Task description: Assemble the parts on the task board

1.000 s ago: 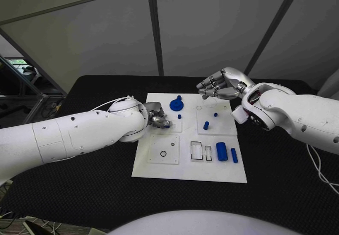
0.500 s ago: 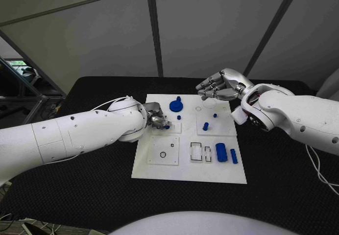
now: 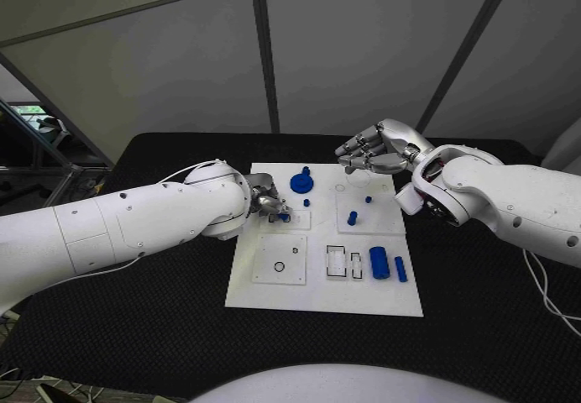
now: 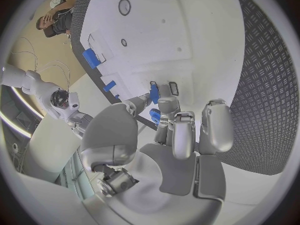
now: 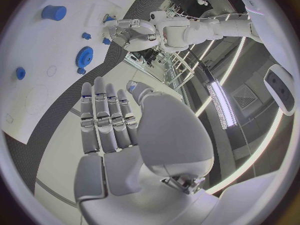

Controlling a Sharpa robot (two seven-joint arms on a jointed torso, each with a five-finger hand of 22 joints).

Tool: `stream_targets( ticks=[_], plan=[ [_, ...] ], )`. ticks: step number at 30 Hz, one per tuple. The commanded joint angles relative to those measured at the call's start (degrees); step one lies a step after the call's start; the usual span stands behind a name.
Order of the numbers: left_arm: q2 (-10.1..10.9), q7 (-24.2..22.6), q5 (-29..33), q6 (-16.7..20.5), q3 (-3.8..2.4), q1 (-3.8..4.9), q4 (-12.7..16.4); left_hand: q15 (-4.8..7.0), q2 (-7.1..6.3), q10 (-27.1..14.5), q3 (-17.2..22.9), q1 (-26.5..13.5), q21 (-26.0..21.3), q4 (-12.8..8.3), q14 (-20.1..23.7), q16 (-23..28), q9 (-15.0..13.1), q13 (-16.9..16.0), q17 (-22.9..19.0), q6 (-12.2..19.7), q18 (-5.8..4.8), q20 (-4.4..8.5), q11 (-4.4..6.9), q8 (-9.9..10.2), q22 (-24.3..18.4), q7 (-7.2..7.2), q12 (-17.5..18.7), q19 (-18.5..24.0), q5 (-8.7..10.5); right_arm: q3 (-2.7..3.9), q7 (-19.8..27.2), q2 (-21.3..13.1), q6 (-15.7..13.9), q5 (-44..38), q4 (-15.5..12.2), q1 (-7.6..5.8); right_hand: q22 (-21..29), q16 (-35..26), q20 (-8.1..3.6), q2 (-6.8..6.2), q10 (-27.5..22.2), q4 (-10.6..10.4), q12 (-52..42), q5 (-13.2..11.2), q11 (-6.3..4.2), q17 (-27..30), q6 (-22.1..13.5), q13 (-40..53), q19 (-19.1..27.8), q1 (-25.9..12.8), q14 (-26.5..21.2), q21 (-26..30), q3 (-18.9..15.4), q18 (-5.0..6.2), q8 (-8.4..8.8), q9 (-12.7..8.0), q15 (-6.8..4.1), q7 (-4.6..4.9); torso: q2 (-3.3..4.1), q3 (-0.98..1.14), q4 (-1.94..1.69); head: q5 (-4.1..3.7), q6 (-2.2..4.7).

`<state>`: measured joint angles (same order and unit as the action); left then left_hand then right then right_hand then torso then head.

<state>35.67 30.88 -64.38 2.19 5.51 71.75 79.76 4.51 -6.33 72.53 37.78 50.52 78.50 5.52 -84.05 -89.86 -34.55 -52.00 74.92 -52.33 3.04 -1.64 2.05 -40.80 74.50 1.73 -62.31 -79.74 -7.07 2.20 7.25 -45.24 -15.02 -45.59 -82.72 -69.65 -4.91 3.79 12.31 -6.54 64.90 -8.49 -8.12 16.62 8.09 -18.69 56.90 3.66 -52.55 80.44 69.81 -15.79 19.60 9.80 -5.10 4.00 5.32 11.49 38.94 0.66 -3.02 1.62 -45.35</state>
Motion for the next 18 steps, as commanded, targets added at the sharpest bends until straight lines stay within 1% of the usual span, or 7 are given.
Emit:
stream_targets(
  ticks=[1, 9, 12, 18],
  plan=[
    [-0.19, 0.41, 0.9, -2.31, -0.02, 0.21, -0.17, 0.46, -0.19, 0.34, 0.0, -0.02, 0.13, -0.24, -5.95, -0.14, -0.05, -0.1, 15.08, -0.43, 0.74, 0.06, 0.03, -0.2, -0.03, -0.09, -0.19, -0.44, -0.18, 0.03, 0.05, 0.12, 0.77, -0.16, 0.1, -0.09, 0.07, -0.23, 0.34, 0.13, -0.46, -0.13, 0.13, 0.2, 0.02, 0.06, -0.07, -0.02, -0.14, -0.43, -0.31, 0.3, 0.29, 0.68, 0.34, 0.1, -0.02, 0.43, 0.01, 0.0, -0.01, -0.03, -0.03],
    [-0.42, 0.41, 1.5, -2.94, -0.02, 0.35, -0.21, 0.46, -0.29, 0.38, -0.07, -0.01, 0.13, -0.32, -5.95, -0.14, -0.03, -0.14, 15.08, -0.47, 0.73, 0.06, 0.03, -0.23, -0.01, -0.09, -0.24, -0.45, -0.15, 0.03, -0.06, 0.23, 1.01, -0.24, 0.21, -0.08, 0.09, -0.23, 0.35, 0.13, -0.47, -0.12, 0.12, 0.21, 0.02, 0.08, -0.07, -0.02, -0.13, -0.42, -0.34, 0.33, 0.3, 0.68, 0.34, 0.1, -0.01, 0.43, -0.01, 0.0, -0.03, -0.14, -0.15],
    [-0.46, 0.41, 1.63, -2.84, -0.02, 0.37, -0.11, 0.46, -0.29, 0.38, -0.07, 0.01, 0.13, -0.33, -5.95, -0.14, -0.03, -0.15, 15.08, -0.48, 0.73, 0.06, 0.03, -0.24, -0.01, -0.09, -0.25, -0.45, -0.15, 0.03, -0.07, 0.26, 1.05, -0.25, 0.24, -0.08, 0.09, -0.23, 0.35, 0.13, -0.47, -0.12, 0.12, 0.21, 0.02, 0.08, -0.07, -0.02, -0.13, -0.42, -0.34, 0.33, 0.3, 0.68, 0.34, 0.1, -0.01, 0.43, -0.03, -0.01, -0.04, -0.17, -0.28],
    [-0.57, 0.41, 0.95, -2.14, -0.01, 0.38, -0.08, 0.46, -0.27, 0.36, -0.05, 0.05, 0.12, -0.37, -5.95, -0.14, -0.01, -0.08, 15.08, -0.5, 0.74, 0.06, 0.04, -0.25, -0.02, -0.1, -0.21, -0.44, -0.16, 0.03, -0.06, 0.32, 1.12, -0.25, 0.28, -0.08, 0.09, -0.23, 0.35, 0.13, -0.47, -0.12, 0.12, 0.21, 0.02, 0.08, -0.07, -0.02, -0.13, -0.42, -0.34, 0.33, 0.3, 0.68, 0.34, 0.1, -0.01, 0.43, -0.03, 0.02, -0.06, -0.18, -0.21]
  ],
)
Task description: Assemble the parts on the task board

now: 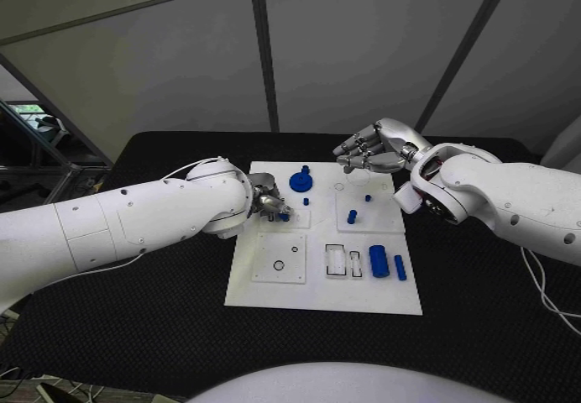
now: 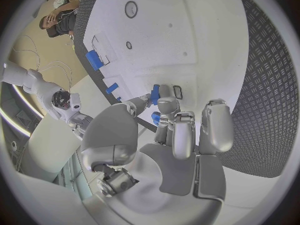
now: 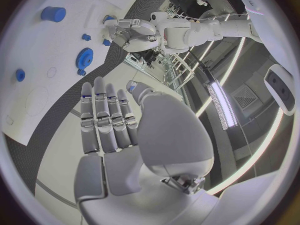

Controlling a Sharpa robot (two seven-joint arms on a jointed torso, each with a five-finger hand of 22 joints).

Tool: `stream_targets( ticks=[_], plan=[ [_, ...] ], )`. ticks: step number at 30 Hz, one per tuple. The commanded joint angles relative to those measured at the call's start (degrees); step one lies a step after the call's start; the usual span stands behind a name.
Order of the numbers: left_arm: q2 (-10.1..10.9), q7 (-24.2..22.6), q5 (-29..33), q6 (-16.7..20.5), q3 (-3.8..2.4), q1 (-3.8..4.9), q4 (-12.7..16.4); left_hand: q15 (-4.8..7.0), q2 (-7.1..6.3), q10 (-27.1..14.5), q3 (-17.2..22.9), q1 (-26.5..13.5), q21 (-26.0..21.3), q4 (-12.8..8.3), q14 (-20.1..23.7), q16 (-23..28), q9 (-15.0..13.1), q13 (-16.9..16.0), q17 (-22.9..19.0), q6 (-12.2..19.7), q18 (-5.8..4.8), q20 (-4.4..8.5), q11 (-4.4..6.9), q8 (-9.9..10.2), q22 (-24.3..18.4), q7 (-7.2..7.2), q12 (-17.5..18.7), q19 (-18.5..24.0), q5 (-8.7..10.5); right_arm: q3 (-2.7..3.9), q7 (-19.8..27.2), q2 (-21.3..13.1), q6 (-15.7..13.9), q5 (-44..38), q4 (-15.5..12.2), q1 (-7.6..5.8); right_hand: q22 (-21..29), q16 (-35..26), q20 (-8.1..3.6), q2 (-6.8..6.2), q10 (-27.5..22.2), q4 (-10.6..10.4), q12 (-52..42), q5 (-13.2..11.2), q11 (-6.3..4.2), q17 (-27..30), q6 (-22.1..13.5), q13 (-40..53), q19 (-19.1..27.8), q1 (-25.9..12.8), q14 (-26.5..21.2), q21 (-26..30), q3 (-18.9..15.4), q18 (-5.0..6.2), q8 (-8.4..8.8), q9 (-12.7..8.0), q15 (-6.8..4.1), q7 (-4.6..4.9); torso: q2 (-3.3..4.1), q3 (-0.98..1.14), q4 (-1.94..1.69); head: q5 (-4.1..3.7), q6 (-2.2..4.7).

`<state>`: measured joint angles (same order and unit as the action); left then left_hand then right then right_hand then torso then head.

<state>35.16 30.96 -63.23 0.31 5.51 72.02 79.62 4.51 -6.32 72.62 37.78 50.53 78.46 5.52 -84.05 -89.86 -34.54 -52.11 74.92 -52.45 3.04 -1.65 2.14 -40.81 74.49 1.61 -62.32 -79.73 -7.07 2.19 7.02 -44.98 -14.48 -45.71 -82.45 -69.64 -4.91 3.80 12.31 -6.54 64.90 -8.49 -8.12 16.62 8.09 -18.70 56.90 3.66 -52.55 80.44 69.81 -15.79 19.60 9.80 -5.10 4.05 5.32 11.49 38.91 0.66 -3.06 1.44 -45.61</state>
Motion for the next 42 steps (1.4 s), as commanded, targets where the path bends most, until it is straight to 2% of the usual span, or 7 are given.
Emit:
stream_targets(
  ticks=[1, 12, 27, 30, 36, 42],
  plan=[
    [-0.07, 0.33, -0.46, -0.02, -0.01, 0.11, 0.05, 0.46, -0.27, 0.27, -0.05, 0.05, 0.13, -0.38, -5.95, -0.14, -0.02, 0.03, 15.08, -0.38, 0.75, 0.07, -0.05, -0.25, -0.04, 0.02, -0.2, -0.42, -0.16, 0.04, 0.18, 0.08, 0.58, -0.13, 0.01, -0.09, 0.09, -0.23, 0.35, 0.13, -0.47, -0.12, 0.12, 0.21, 0.02, 0.08, -0.07, -0.02, -0.13, -0.43, -0.34, 0.33, 0.3, 0.69, 0.34, 0.06, -0.01, 0.44, 0.01, 0.02, -0.01, 0.0, 0.05],
    [-0.41, 0.34, -1.99, 2.27, -0.01, 0.11, -0.51, 0.48, 0.0, 0.24, 0.03, 0.11, 0.14, -0.36, -5.95, -0.14, 0.04, 0.13, 15.08, -0.42, 0.74, 0.08, -0.04, -0.26, 0.01, 0.02, -0.15, -0.45, -0.18, 0.04, 0.24, 0.22, 0.63, -0.13, 0.11, -0.08, 0.09, -0.23, 0.35, 0.13, -0.47, -0.12, 0.12, 0.21, 0.02, 0.08, -0.07, -0.02, -0.13, -0.43, -0.34, 0.33, 0.3, 0.69, 0.34, 0.06, -0.01, 0.44, 0.03, -0.02, 0.05, 0.0, -0.01],
    [-0.53, 0.39, -2.12, 1.48, 0.01, 0.06, -0.08, 0.45, -0.16, 0.14, -0.54, -0.55, 0.02, 0.07, -5.95, -0.14, 0.27, 0.4, 15.08, -0.43, 0.76, 0.09, -0.14, -0.23, -0.06, 0.16, -0.03, -0.39, -0.05, 0.04, 0.25, 0.43, 0.81, -0.13, 0.34, -0.07, 0.18, -0.23, 0.39, 0.15, -0.47, -0.11, 0.1, 0.26, 0.03, 0.15, -0.05, -0.02, -0.08, -0.44, -0.47, 0.5, 0.34, 0.69, 0.34, 0.07, 0.02, 0.44, -0.02, 0.01, -0.04, 0.11, -0.29],
    [-0.57, 0.41, -2.12, 1.31, 0.01, 0.04, -0.07, 0.42, -0.26, 0.07, -0.87, -0.89, -0.03, 0.3, -5.95, -0.14, 0.37, 0.51, 15.08, -0.43, 0.77, 0.07, -0.18, -0.22, -0.08, 0.2, 0.02, -0.37, -0.01, 0.04, 0.26, 0.45, 0.88, -0.13, 0.38, -0.07, 0.18, -0.23, 0.39, 0.15, -0.47, -0.11, 0.1, 0.26, 0.03, 0.15, -0.05, -0.02, -0.08, -0.44, -0.47, 0.5, 0.34, 0.69, 0.34, 0.07, 0.02, 0.44, 0.0, -0.04, -0.03, 0.03, -0.35],
    [-0.64, 0.43, -2.13, 1.02, 0.02, 0.0, -0.1, 0.31, -0.65, -0.08, -2.51, -2.12, -0.22, 1.23, -5.91, -0.06, 0.7, 0.8, 14.98, -0.53, 0.79, -0.02, -0.31, -0.25, -0.16, 0.34, 0.09, -0.28, 0.05, 0.04, 0.31, 0.46, 0.98, -0.13, 0.5, -0.07, 0.18, -0.23, 0.39, 0.15, -0.47, -0.11, 0.1, 0.26, 0.03, 0.15, -0.05, -0.02, -0.08, -0.44, -0.47, 0.5, 0.34, 0.69, 0.34, 0.07, 0.02, 0.44, -0.03, -0.02, -0.06, 0.02, -0.4],
    [-0.59, 0.49, -2.81, 0.59, 0.03, -0.04, -0.08, 0.18, -1.45, -0.39, -5.75, -3.37, -0.51, 2.4, -5.86, 0.07, 1.16, 1.29, 14.82, -0.54, 0.85, -0.14, -0.46, -0.28, -0.28, 0.48, 0.24, -0.15, 0.09, 0.03, 0.4, 0.46, 1.1, -0.14, 0.54, -0.06, 0.22, -0.23, 0.41, 0.16, -0.48, -0.09, 0.1, 0.27, 0.03, 0.17, -0.06, -0.02, -0.08, -0.42, -0.51, 0.56, 0.37, 0.69, 0.34, 0.07, 0.03, 0.44, -0.02, 0.0, 0.0, 0.02, -0.46]
  ],
)
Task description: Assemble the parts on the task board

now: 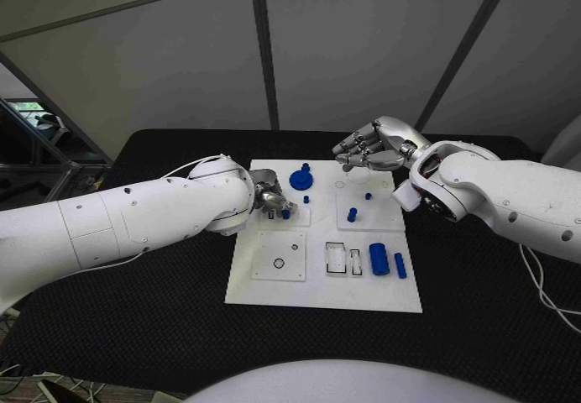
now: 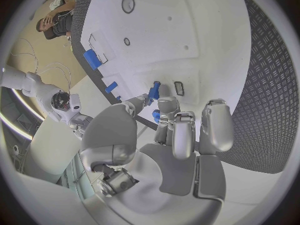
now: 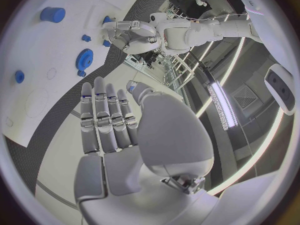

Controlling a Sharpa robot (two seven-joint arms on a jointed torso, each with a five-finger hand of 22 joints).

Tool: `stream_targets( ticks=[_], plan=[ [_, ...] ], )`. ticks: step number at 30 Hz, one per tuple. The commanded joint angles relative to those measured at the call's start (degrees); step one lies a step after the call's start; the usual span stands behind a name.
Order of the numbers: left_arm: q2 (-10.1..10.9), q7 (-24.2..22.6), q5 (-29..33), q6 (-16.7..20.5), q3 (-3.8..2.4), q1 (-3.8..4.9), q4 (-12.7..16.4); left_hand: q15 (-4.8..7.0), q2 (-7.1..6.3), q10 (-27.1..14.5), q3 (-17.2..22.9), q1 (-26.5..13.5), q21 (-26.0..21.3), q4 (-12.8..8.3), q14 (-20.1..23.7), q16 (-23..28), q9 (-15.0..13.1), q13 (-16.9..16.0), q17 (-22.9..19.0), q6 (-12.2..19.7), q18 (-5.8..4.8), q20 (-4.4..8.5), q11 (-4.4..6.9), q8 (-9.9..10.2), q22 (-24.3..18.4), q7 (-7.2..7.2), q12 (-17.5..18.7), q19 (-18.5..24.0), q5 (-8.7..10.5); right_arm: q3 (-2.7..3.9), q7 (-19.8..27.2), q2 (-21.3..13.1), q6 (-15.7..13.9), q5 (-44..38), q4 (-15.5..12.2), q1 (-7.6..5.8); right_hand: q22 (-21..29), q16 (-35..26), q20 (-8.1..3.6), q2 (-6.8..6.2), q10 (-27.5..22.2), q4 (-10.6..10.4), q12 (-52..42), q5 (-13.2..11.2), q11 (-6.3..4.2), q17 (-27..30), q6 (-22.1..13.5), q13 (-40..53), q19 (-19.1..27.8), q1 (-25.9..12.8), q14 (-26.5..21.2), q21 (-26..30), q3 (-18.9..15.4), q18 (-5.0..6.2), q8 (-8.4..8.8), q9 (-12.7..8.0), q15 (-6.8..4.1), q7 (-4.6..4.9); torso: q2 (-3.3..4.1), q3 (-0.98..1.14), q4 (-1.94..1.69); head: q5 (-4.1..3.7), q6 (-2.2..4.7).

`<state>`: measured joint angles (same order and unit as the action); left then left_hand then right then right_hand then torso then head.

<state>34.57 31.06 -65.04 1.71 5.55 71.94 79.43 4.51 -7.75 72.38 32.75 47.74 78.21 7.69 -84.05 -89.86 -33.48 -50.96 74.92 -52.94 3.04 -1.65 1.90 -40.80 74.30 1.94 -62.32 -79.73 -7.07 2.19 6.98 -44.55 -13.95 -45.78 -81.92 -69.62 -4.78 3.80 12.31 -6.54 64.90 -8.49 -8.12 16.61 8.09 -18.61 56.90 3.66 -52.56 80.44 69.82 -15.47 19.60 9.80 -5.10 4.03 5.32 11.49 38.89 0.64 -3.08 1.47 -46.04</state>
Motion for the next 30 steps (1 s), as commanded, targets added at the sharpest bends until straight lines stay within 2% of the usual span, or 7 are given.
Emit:
stream_targets(
  ticks=[1, 7, 30],
  plan=[
    [0.02, 0.4, -1.06, -0.86, -0.01, 0.04, 0.11, 0.17, -0.07, -0.2, -1.12, -0.66, -0.29, 0.36, -5.86, 0.09, 0.15, 0.2, 14.81, -0.04, 0.86, -0.15, -0.24, -0.29, -0.09, 0.15, 0.26, -0.15, 0.08, 0.03, 0.45, 0.02, 0.58, -0.06, 0.01, -0.08, 0.09, -0.23, 0.41, 0.15, -0.48, -0.09, 0.1, 0.28, 0.03, 0.08, -0.06, -0.02, -0.07, -0.42, -0.52, 0.24, 0.37, 0.69, 0.34, 0.08, 0.03, 0.45, 0.0, 0.01, 0.02, 0.01, -0.05],
    [0.11, 0.45, -1.31, -1.22, -0.01, 0.01, 0.15, 0.15, -0.03, -0.36, -2.54, -0.8, -0.39, 0.88, -5.84, 0.14, 0.37, 0.44, 14.75, 0.01, 0.88, -0.18, -0.26, -0.3, -0.09, 0.16, 0.33, -0.12, 0.03, 0.03, 0.48, 0.0, 0.67, -0.06, 0.02, -0.08, 0.11, -0.23, 0.43, 0.15, -0.49, -0.07, 0.1, 0.29, 0.03, 0.1, -0.07, -0.03, -0.06, -0.4, -0.56, 0.29, 0.39, 0.69, 0.35, 0.08, 0.03, 0.45, 0.0, 0.01, 0.01, -0.05, -0.18],
    [0.73, 0.44, -1.51, -2.02, -0.01, -0.1, 1.04, 0.17, -0.1, -0.27, -3.95, 0.42, -0.39, 0.53, -5.88, 0.01, 0.54, 0.24, 14.89, -0.07, 0.86, -0.18, -0.19, -0.53, 0.09, 0.08, 0.02, -0.21, -0.05, 0.03, 0.49, 0.03, 0.82, -0.07, 0.09, -0.07, 0.11, -0.23, 0.43, 0.15, -0.49, -0.07, 0.1, 0.29, 0.03, 0.1, -0.07, -0.03, -0.06, -0.4, -0.56, 0.29, 0.39, 0.69, 0.35, 0.08, 0.03, 0.45, 0.03, -0.01, -0.01, -0.05, -0.47]
  ],
)
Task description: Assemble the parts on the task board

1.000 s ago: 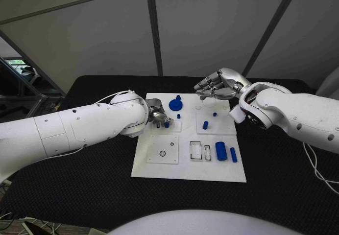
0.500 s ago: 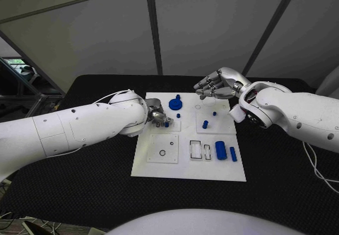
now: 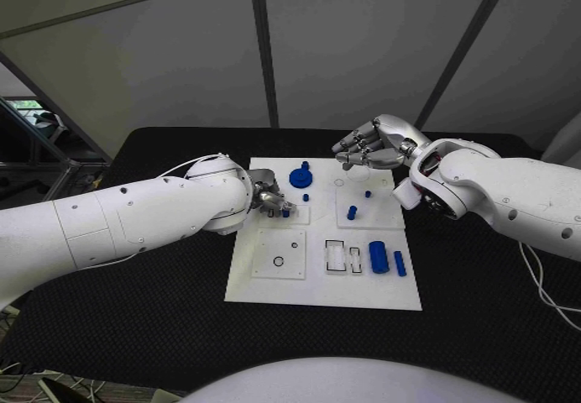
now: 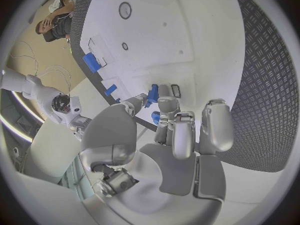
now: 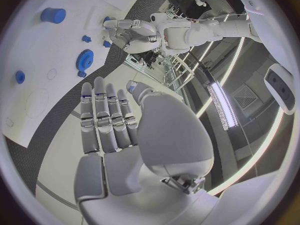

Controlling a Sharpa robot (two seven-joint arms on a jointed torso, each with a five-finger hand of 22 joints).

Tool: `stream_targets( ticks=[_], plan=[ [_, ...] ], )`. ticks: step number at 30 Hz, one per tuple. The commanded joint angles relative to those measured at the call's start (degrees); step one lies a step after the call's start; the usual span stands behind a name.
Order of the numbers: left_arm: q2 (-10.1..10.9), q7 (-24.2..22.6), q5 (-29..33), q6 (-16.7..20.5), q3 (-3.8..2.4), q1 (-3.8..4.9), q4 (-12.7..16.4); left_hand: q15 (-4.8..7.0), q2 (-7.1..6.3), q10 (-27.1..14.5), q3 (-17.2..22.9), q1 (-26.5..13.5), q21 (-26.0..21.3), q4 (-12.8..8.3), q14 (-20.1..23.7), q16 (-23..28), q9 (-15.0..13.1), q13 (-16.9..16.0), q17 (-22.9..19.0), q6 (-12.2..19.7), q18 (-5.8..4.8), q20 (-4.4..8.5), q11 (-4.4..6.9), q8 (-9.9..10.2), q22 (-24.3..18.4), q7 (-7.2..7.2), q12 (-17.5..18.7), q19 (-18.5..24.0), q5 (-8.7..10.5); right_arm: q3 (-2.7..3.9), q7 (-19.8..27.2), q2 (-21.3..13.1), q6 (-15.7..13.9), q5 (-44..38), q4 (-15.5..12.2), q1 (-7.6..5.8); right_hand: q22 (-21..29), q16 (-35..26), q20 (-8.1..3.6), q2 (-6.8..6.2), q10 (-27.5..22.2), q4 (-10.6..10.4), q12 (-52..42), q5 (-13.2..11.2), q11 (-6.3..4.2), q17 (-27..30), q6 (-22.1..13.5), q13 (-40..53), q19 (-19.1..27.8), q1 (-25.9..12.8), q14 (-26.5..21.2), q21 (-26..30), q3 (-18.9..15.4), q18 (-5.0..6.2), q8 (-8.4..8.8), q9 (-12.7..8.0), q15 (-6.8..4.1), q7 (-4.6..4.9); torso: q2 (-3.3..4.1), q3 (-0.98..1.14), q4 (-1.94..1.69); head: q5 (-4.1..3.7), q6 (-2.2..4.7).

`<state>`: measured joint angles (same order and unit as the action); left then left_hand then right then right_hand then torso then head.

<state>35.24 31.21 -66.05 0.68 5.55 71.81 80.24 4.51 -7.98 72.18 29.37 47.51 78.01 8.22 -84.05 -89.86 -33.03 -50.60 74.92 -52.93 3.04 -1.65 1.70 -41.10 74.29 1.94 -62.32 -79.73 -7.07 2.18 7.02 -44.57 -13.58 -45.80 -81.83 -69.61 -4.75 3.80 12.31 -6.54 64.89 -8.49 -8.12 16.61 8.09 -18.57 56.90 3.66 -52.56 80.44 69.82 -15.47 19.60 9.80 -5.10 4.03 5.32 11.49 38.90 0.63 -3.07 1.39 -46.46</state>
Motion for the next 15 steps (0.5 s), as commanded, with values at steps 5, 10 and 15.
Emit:
stream_targets(
  ticks=[5, 10, 15],
  plan=[
    [0.18, 0.29, -0.51, -1.44, -0.01, 0.02, 0.39, 0.2, 0.01, -0.04, -1.7, 1.69, -0.21, -0.31, -5.89, 0.01, 0.23, -0.15, 14.9, -0.09, 0.84, -0.16, 0.04, -0.39, 0.2, 0.05, -0.13, -0.26, -0.01, 0.04, 0.47, 0.06, 0.48, -0.05, 0.01, -0.08, 0.08, -0.23, 0.43, 0.15, -0.49, -0.07, 0.1, 0.29, 0.03, 0.06, -0.07, -0.03, -0.06, -0.4, -0.56, 0.29, 0.39, 0.69, 0.35, 0.09, 0.03, 0.45, -0.02, 0.01, -0.01, 0.08, -0.12],
    [0.27, 0.29, -0.51, -1.51, -0.01, 0.02, 0.43, 0.2, 0.04, -0.05, -1.86, 1.85, -0.23, -0.35, -5.88, 0.01, 0.25, -0.12, 14.9, -0.09, 0.85, -0.16, 0.04, -0.41, 0.2, 0.05, -0.13, -0.25, -0.01, 0.04, 0.47, 0.07, 0.49, -0.05, 0.03, -0.08, 0.08, -0.23, 0.43, 0.15, -0.49, -0.07, 0.1, 0.29, 0.03, 0.06, -0.07, -0.03, -0.06, -0.4, -0.56, 0.29, 0.39, 0.69, 0.35, 0.09, 0.03, 0.45, 0.01, 0.01, -0.01, 0.09, -0.07],
    [0.4, 0.31, -0.51, -1.52, -0.01, 0.02, 0.43, 0.21, 0.29, -0.02, -2.08, 2.14, -0.2, -0.33, -5.9, -0.04, 0.29, -0.17, 14.96, -0.12, 0.83, -0.15, 0.05, -0.46, 0.28, 0.03, -0.2, -0.3, -0.05, 0.04, 0.47, 0.06, 0.5, -0.05, 0.02, -0.08, 0.08, -0.23, 0.43, 0.15, -0.49, -0.07, 0.1, 0.29, 0.03, 0.06, -0.07, -0.03, -0.06, -0.4, -0.56, 0.29, 0.39, 0.69, 0.35, 0.09, 0.03, 0.45, 0.01, 0.01, 0.05, 0.18, -0.13]
  ],
)
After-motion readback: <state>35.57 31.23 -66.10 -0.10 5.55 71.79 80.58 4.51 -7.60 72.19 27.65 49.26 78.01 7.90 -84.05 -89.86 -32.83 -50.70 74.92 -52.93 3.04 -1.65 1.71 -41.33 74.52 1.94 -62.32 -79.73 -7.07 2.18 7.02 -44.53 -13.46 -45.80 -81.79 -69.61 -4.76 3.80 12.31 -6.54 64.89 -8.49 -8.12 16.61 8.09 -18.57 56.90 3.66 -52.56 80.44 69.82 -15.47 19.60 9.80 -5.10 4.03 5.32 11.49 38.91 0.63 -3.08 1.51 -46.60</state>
